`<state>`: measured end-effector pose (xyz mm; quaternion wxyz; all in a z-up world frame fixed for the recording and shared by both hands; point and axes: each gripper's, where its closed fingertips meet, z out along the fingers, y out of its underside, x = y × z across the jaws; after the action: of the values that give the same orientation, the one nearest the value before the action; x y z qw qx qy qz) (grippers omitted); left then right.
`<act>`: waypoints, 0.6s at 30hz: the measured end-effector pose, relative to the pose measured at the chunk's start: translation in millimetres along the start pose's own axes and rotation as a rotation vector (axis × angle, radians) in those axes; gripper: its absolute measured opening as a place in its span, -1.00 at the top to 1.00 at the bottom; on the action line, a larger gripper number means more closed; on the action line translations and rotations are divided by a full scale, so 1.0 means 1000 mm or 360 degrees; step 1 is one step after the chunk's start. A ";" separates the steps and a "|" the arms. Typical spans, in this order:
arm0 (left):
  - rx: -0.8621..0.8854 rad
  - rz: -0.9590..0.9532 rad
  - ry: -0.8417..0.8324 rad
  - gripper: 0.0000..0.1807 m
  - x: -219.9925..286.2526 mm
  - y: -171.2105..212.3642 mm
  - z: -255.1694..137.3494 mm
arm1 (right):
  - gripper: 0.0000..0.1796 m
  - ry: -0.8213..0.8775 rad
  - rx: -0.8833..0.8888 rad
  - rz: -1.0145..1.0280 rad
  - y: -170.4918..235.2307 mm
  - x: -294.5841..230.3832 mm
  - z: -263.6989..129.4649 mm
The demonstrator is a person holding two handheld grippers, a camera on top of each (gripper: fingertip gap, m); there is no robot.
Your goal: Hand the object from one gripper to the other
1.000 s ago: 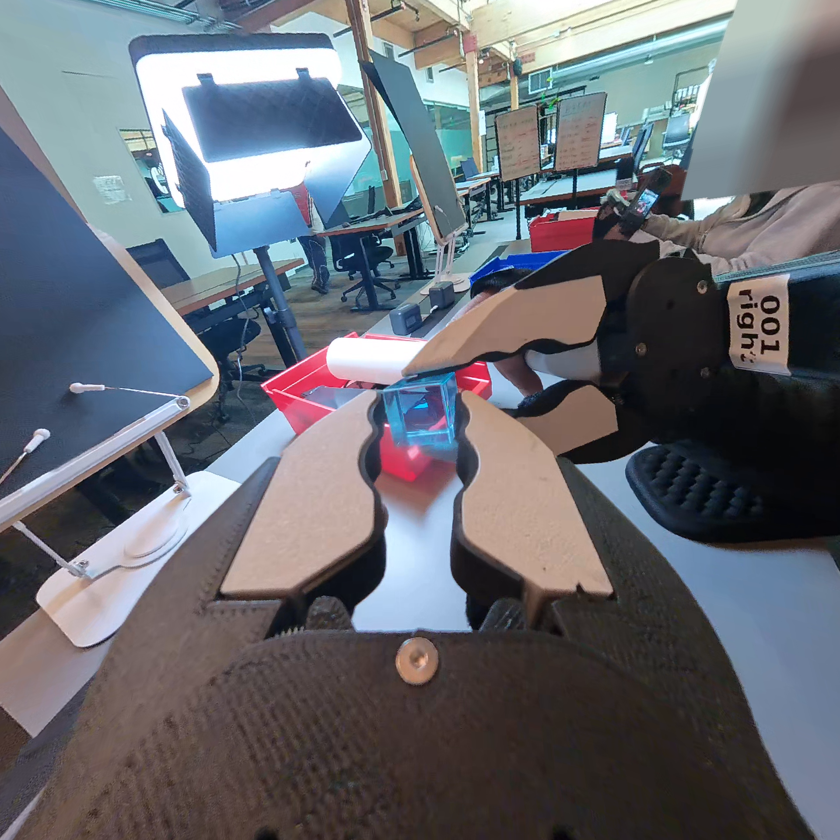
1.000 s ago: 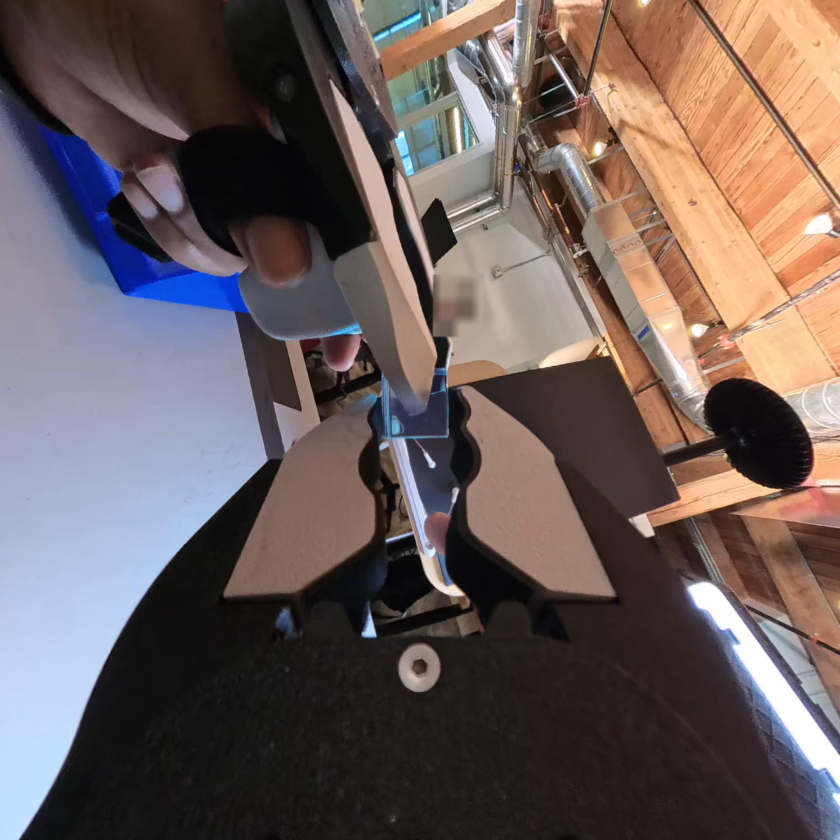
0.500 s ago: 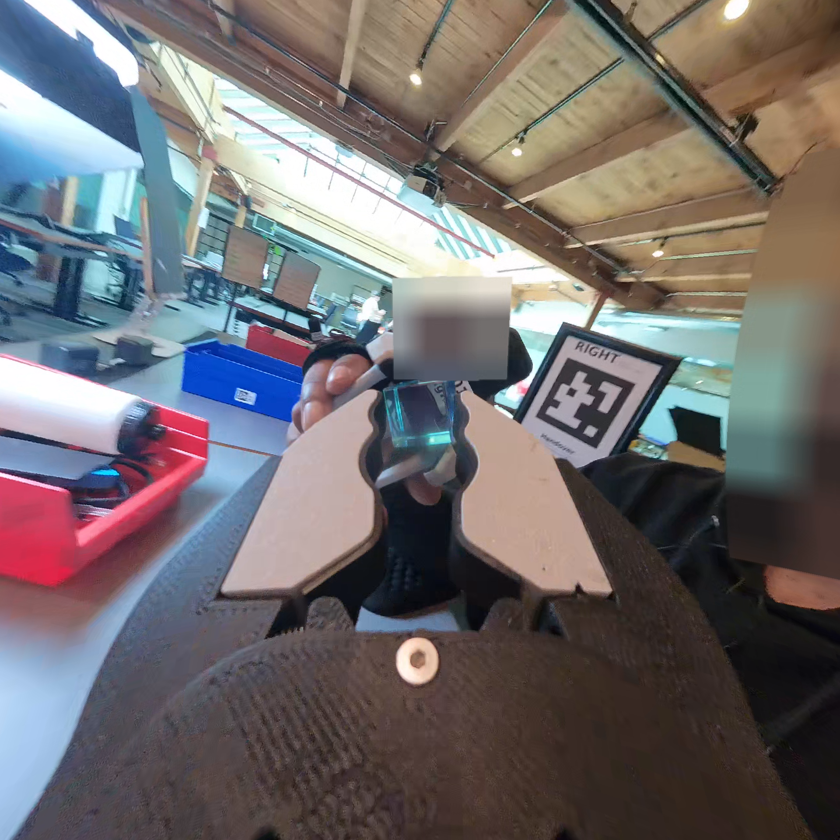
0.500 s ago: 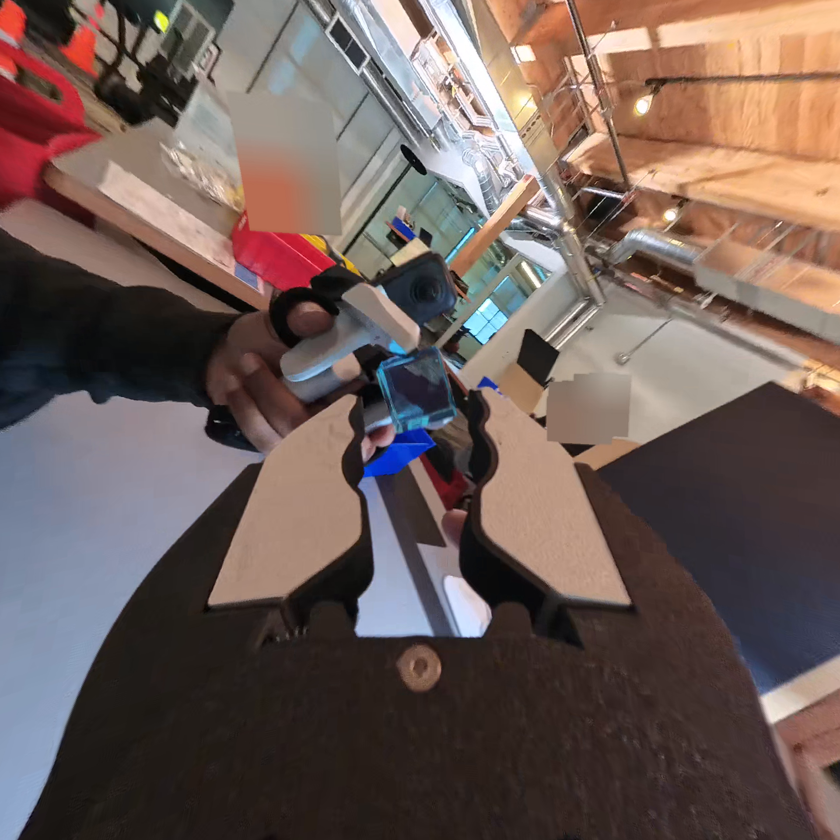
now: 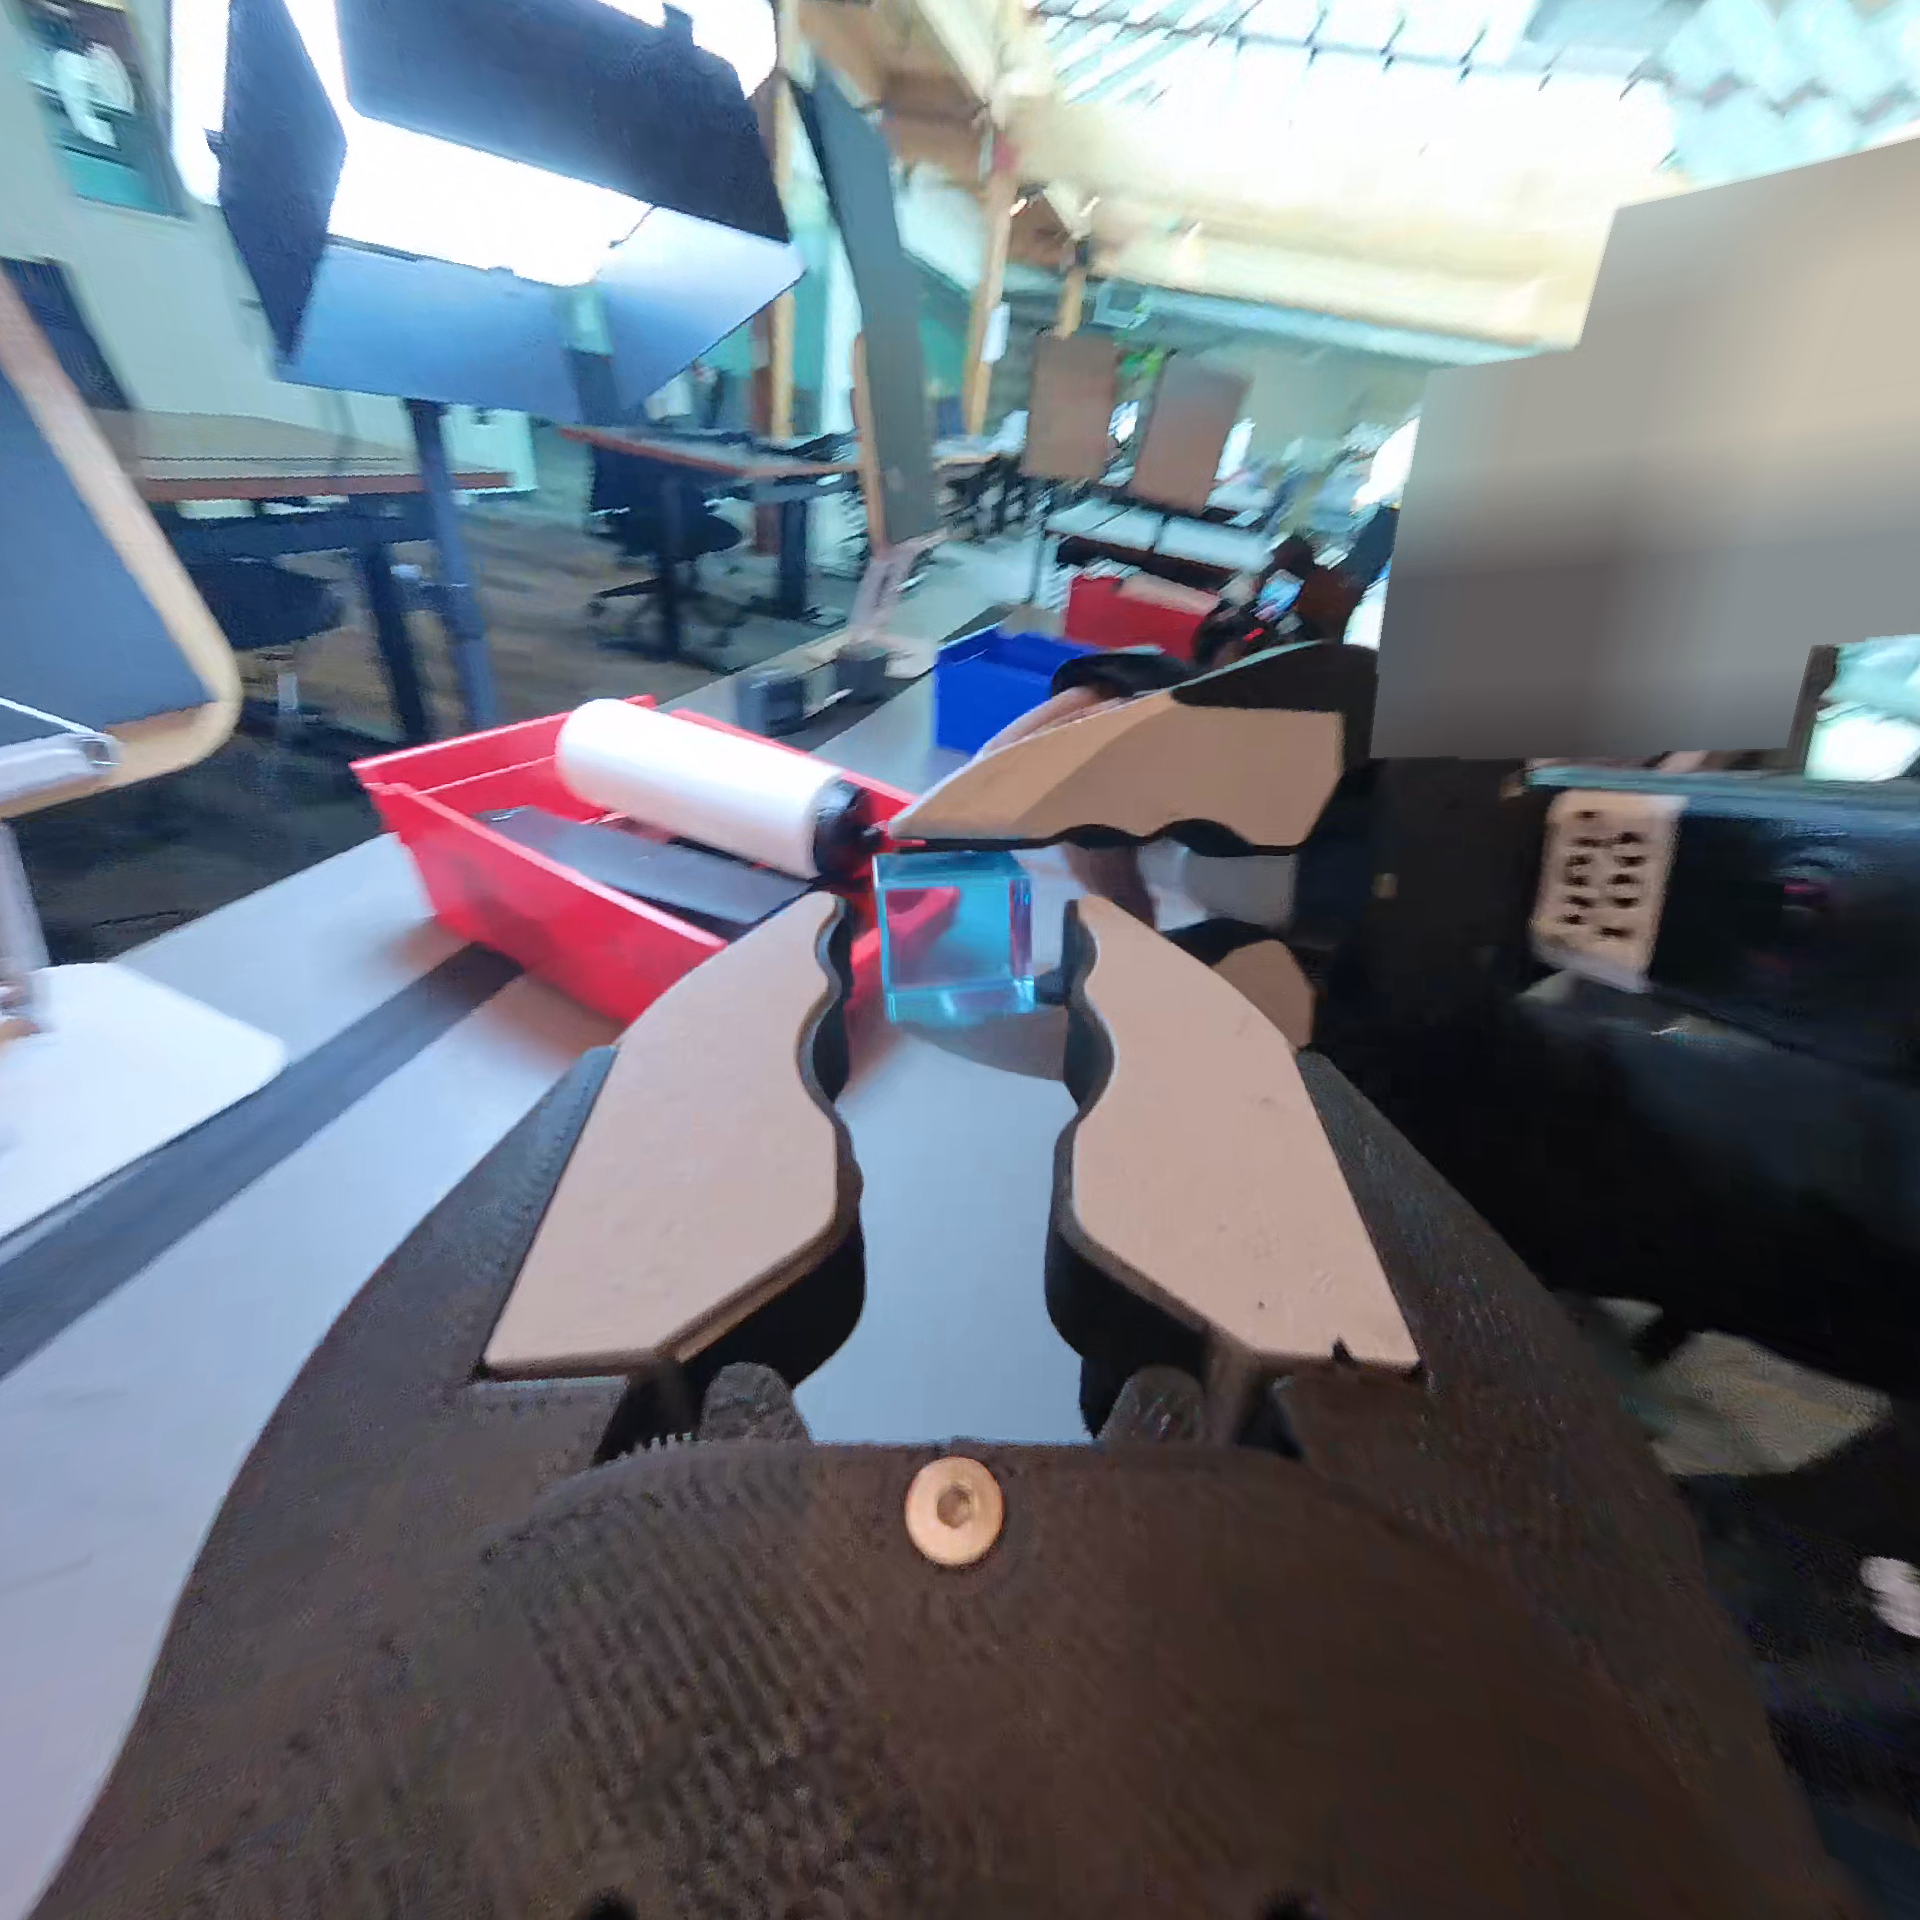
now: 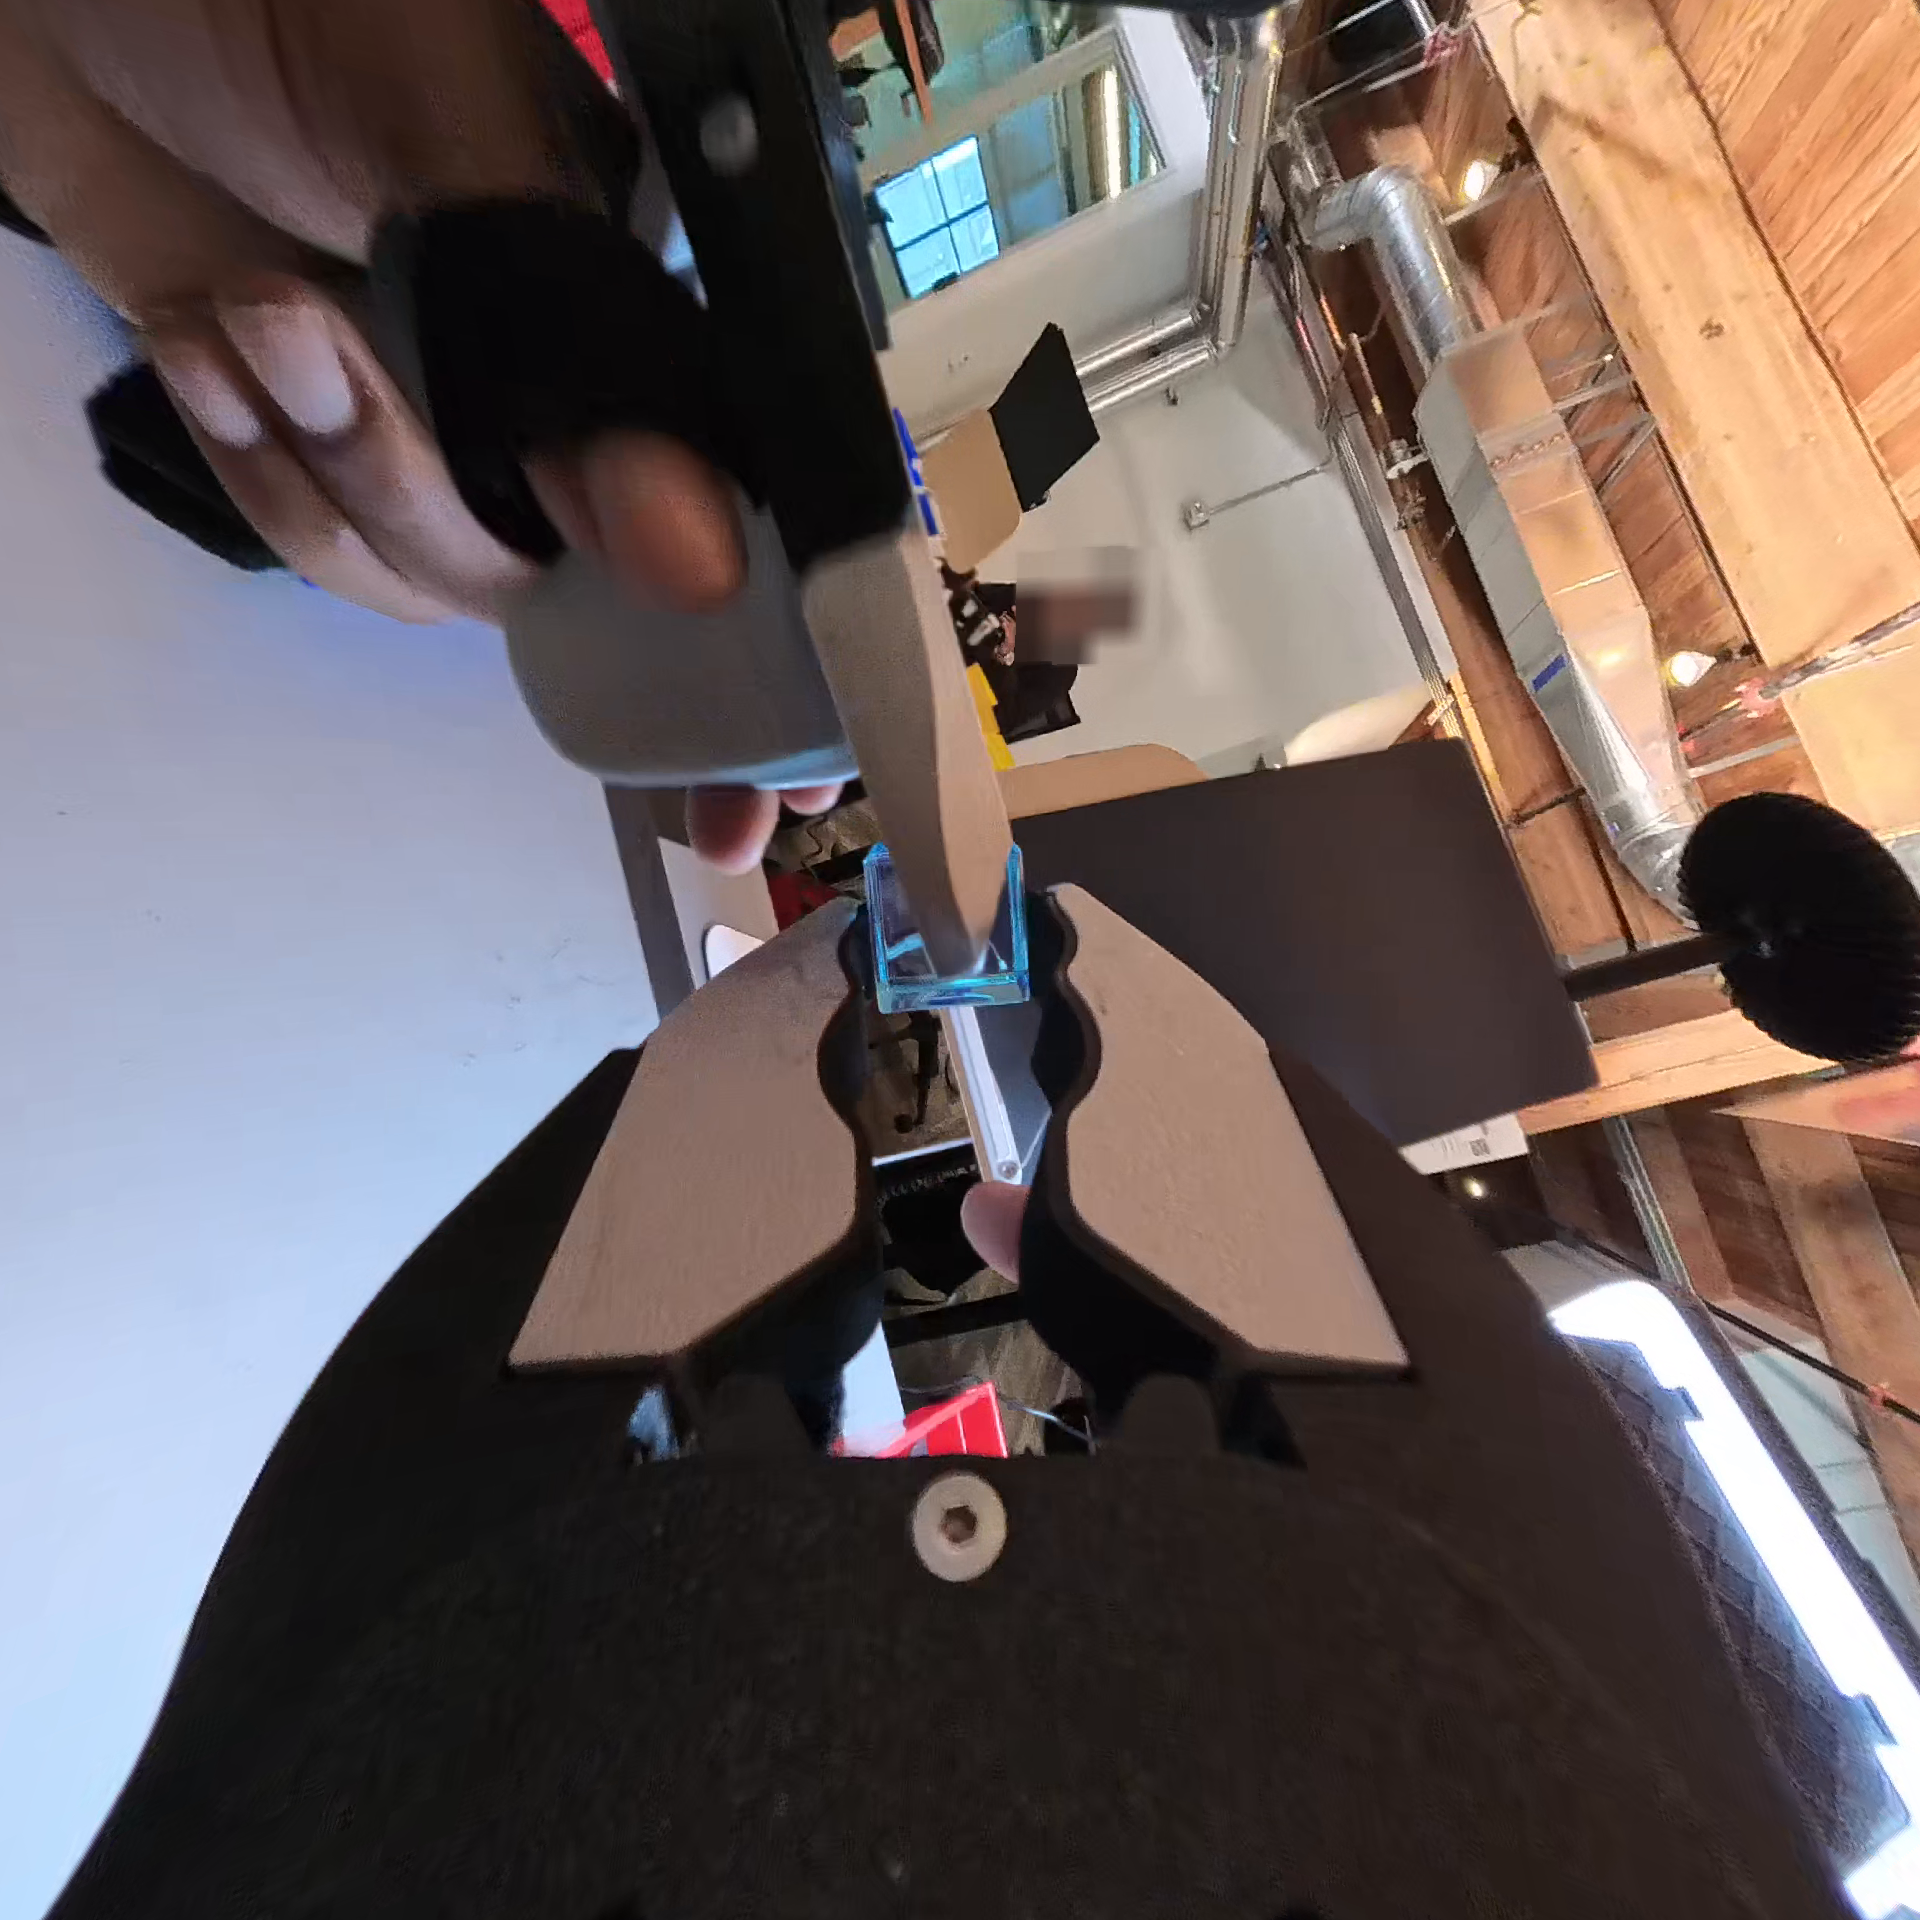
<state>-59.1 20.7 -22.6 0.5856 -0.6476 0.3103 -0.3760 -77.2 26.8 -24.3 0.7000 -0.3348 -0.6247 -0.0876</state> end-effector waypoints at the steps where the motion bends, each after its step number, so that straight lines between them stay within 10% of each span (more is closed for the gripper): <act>1: -0.0008 0.0070 -0.0037 0.68 -0.001 0.001 0.001 | 0.68 0.0003 0.0000 0.0002 -0.001 -0.001 0.001; 11: 0.0202 -0.0594 0.1021 0.69 0.049 -0.023 -0.028 | 0.49 -0.0319 0.0755 0.0555 -0.050 0.005 -0.036; 18: 0.0186 -0.0738 0.1095 0.69 0.048 -0.017 -0.023 | 0.70 -0.0182 0.0606 0.0304 -0.047 0.004 -0.031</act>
<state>-54.4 -29.6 0.5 0.3835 -0.5025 0.3120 -0.7093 -76.4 -26.0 -3.6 0.7192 -0.2585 -0.6341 0.1178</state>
